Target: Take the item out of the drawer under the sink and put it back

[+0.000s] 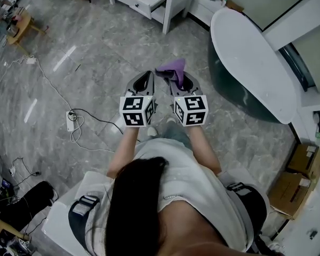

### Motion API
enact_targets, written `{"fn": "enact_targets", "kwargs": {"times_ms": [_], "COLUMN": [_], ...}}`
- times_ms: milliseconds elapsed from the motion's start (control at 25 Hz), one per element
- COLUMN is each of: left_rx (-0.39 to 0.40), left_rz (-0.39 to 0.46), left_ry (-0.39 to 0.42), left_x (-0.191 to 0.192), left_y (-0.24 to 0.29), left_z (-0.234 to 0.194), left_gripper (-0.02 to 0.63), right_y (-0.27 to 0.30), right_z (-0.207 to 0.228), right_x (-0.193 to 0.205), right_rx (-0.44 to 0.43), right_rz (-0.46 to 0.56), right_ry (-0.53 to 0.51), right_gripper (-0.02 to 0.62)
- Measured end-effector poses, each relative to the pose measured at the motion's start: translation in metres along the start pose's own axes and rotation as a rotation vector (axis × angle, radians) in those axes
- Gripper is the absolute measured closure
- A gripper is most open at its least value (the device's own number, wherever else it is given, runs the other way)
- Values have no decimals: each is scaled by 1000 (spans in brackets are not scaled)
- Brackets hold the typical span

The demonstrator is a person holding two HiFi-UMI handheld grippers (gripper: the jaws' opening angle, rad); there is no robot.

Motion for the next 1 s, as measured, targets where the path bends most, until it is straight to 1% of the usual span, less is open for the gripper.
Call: {"fn": "enact_targets", "kwargs": {"times_ms": [240,440,720,1000], "left_rx": [-10,-29,-40,-65], "left_rz": [4,-6,-15,-9], "left_ry": [-6,-3,9,-7], "left_x": [-5,-7,-28,-47], "left_y": [8,27,77,128], "left_z": [-9,-23,-41,-64], "left_gripper": [601,601,601,601], "right_y": [13,36,87,141], "right_z": [1,9,38,67], "right_x": [-4,-6,-20,-35], "right_rx": [-9,-19,-30,-51], "right_rz": [4,10,0,-23], "right_ry": [0,11,32,25], "right_gripper": [494,494,494,494]}}
Point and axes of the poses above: the fingertips, and each gripper's own axes: y forward along the fingers, z to its right, x out of its underside, the point moved 4 cm from there along -y, backward along the fingers, and after that the axes turned 6 degrees about x, right-handed, at the moved point
